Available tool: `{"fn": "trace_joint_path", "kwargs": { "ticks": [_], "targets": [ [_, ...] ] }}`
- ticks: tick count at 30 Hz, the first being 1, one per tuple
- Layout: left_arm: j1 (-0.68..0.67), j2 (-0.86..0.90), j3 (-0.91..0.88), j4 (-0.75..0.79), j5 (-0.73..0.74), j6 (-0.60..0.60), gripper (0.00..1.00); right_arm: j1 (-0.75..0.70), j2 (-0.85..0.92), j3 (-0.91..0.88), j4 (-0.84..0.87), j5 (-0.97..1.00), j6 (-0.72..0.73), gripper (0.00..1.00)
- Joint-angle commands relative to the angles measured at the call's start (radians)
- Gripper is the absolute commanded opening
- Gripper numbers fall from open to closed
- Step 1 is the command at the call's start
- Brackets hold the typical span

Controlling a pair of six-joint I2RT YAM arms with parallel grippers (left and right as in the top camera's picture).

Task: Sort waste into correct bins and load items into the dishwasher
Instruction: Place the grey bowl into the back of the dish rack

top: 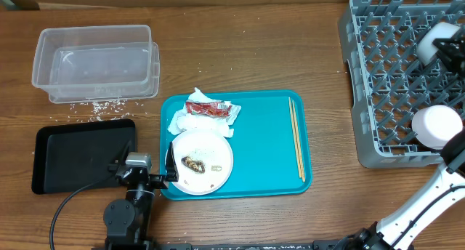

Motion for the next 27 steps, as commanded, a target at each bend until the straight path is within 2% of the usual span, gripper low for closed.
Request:
{"fn": "trace_joint_path", "kwargs": {
  "ticks": [1, 7, 12, 21, 22, 25, 27],
  "targets": [
    [-0.003, -0.011, -0.005, 0.000, -0.011, -0.009, 1.00, -0.034, -0.024, -0.011, -0.040, 0.167, 0.005, 0.35],
    [-0.003, -0.011, -0.005, 0.000, -0.011, -0.009, 1.00, -0.072, -0.095, -0.011, -0.089, 0.167, 0.006, 0.36],
    [-0.003, -0.011, -0.005, 0.000, -0.011, -0.009, 1.00, -0.090, -0.200, -0.011, -0.105, 0.190, 0.041, 0.41],
    [-0.003, -0.011, -0.005, 0.000, -0.011, -0.009, 1.00, -0.060, -0.443, -0.011, -0.040, 0.454, 0.141, 0.44],
    [-0.003, -0.011, -0.005, 0.000, -0.011, -0.009, 1.00, -0.047, -0.451, -0.011, -0.020, 0.500, 0.141, 0.40],
    [-0.003, -0.011, -0.005, 0.000, -0.011, -0.009, 1.00, 0.002, -0.449, -0.017, 0.044, 0.694, 0.155, 0.18],
    [-0.003, -0.011, -0.005, 0.000, -0.011, -0.009, 1.00, 0.043, -0.436, -0.039, 0.087, 0.871, 0.201, 0.09]
  ]
}}
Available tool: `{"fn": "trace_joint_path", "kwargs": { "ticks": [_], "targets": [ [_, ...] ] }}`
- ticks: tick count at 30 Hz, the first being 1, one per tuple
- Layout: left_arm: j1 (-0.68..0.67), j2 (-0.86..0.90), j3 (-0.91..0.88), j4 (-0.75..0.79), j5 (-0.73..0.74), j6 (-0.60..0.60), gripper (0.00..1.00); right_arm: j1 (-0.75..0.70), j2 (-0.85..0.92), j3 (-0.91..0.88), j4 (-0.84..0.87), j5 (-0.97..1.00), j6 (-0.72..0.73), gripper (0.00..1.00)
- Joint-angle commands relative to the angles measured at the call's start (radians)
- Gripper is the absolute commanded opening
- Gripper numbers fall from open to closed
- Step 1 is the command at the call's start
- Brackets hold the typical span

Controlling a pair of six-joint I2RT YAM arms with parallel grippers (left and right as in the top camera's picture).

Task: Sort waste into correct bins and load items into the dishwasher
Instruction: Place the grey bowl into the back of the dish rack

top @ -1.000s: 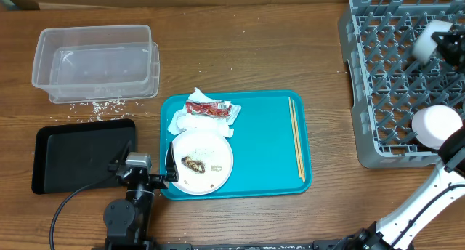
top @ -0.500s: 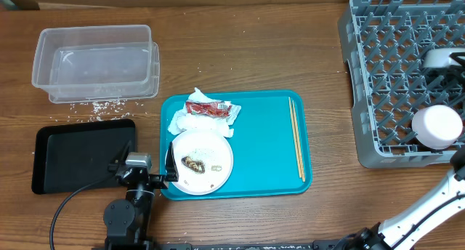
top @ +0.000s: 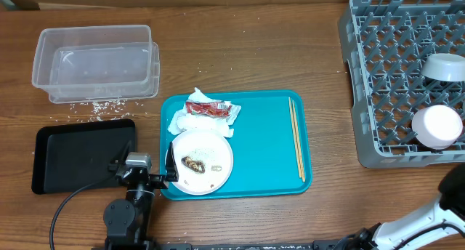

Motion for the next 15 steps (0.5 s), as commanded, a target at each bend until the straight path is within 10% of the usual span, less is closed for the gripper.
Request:
{"fn": "trace_joint_path", "kwargs": {
  "ticks": [1, 15],
  "targets": [
    [-0.003, -0.011, -0.005, 0.000, -0.011, -0.009, 1.00, 0.079, 0.054, -0.042, 0.050, 0.384, 0.082, 0.08],
    [-0.003, -0.011, -0.005, 0.000, -0.011, -0.009, 1.00, 0.220, 0.254, -0.225, 0.283, 0.737, 0.102, 0.04]
  ]
}}
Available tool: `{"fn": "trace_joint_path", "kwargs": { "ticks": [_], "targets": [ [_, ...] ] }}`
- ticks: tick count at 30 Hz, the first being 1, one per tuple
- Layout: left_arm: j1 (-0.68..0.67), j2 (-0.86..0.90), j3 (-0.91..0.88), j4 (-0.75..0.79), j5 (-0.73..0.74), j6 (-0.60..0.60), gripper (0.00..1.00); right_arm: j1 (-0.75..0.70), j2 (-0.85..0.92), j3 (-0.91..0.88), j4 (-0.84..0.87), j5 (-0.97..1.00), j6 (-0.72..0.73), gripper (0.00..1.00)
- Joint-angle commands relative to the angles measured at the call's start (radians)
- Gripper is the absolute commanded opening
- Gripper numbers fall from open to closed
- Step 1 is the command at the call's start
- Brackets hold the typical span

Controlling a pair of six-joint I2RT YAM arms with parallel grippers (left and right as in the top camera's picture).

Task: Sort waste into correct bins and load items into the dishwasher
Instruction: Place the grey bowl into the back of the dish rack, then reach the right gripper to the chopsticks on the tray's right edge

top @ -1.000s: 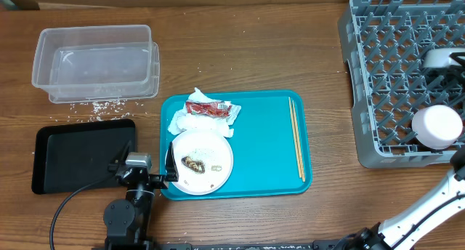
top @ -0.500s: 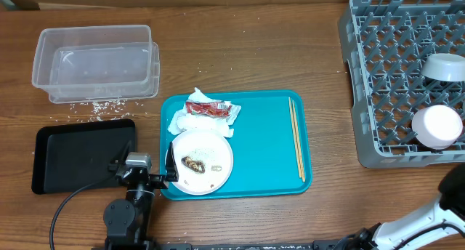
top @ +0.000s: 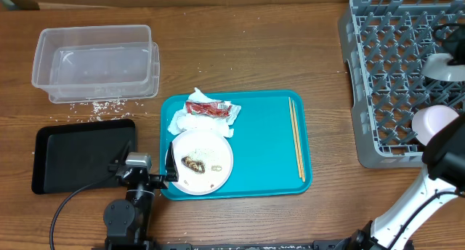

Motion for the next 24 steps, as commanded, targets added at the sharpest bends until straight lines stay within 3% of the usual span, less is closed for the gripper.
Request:
{"fn": "trace_joint_path", "kwargs": {
  "ticks": [1, 14, 17, 20, 21, 22, 23, 24],
  "targets": [
    [-0.003, -0.011, -0.005, 0.000, -0.011, -0.009, 1.00, -0.002, 0.015, 0.000, 0.000, 0.097, 0.009, 0.04],
    [-0.003, -0.011, -0.005, 0.000, -0.011, -0.009, 1.00, -0.019, -0.053, 0.004, -0.128, 0.252, 0.010, 0.04],
    [-0.003, -0.011, -0.005, 0.000, -0.011, -0.009, 1.00, -0.014, -0.134, 0.004, -0.121, 0.180, 0.010, 0.04],
    [-0.003, -0.011, -0.005, -0.001, -0.011, -0.009, 1.00, -0.006, -0.237, 0.004, -0.125, -0.117, 0.014, 0.04],
    [-0.003, -0.011, -0.005, 0.000, -0.011, -0.009, 1.00, -0.005, -0.275, 0.004, -0.137, -0.320, 0.013, 0.12],
    [-0.003, -0.011, -0.005, 0.000, -0.011, -0.009, 1.00, -0.006, -0.309, 0.004, -0.153, -0.504, 0.011, 0.27],
    [-0.003, -0.011, -0.005, -0.001, -0.011, -0.009, 1.00, -0.006, -0.336, 0.004, -0.171, -0.672, 0.005, 0.65],
    [-0.003, -0.011, -0.005, 0.000, -0.011, -0.009, 1.00, -0.004, -0.360, 0.004, -0.187, -0.822, 0.005, 0.82]
  ]
}}
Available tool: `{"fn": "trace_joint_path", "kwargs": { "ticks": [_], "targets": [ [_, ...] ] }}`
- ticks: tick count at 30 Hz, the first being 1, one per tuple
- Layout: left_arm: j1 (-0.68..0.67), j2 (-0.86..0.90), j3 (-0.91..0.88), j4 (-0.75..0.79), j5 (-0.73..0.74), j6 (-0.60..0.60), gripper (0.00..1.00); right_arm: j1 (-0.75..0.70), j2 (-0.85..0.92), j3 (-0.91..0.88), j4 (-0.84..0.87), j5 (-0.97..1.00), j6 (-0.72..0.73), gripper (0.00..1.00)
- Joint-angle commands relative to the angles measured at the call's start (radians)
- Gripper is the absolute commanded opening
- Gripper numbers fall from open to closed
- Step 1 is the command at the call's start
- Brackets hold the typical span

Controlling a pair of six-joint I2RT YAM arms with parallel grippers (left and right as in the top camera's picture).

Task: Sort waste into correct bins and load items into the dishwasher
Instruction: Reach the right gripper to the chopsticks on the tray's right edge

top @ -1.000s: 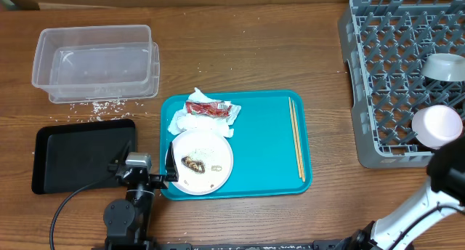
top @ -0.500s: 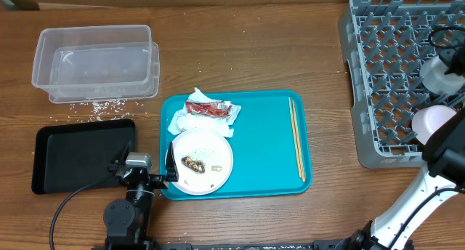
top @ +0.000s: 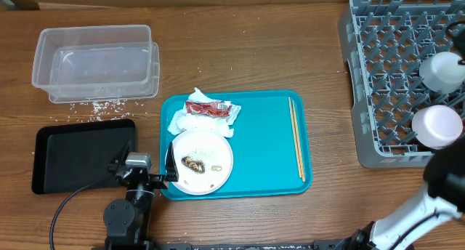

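Note:
A white plate (top: 205, 160) with food scraps lies on the teal tray (top: 265, 144), beside a crumpled napkin (top: 182, 122), a red wrapper (top: 211, 107) and chopsticks (top: 296, 137). My left gripper (top: 169, 161) rests at the plate's left rim; its jaws are too dark to read. In the grey dish rack (top: 392, 75) a white bowl (top: 441, 70) sits upside down, with a white cup (top: 437, 125) in front of it. Only the right arm (top: 443, 181) shows at the lower right; its gripper is out of frame.
A clear plastic bin (top: 98, 61) stands at the back left, with white crumbs scattered in front of it. A black tray (top: 80, 155) lies left of the teal tray. The left arm's base is at the table's front edge.
The white bowl in the rack was tilted on its side and now sits flat, upside down. The right arm has shifted lower at the right edge. The left arm is unchanged.
First the right gripper held the white bowl over the rack's far right. Then the bowl lay tilted in the rack with the arm drawn away, and it stayed tilted a moment later. Now it rests upside down behind the cup. Nothing on the tray has moved.

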Motion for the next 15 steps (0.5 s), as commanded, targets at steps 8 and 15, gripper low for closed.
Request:
{"fn": "trace_joint_path", "kwargs": {
  "ticks": [8, 15],
  "targets": [
    [-0.003, -0.010, -0.005, -0.001, -0.011, -0.009, 1.00, 0.241, -0.175, 0.000, -0.381, -0.539, -0.185, 0.35],
    [-0.003, -0.009, -0.005, -0.001, -0.011, -0.009, 1.00, 0.632, -0.171, -0.232, -0.457, 0.077, -0.001, 0.74]
  ]
}}
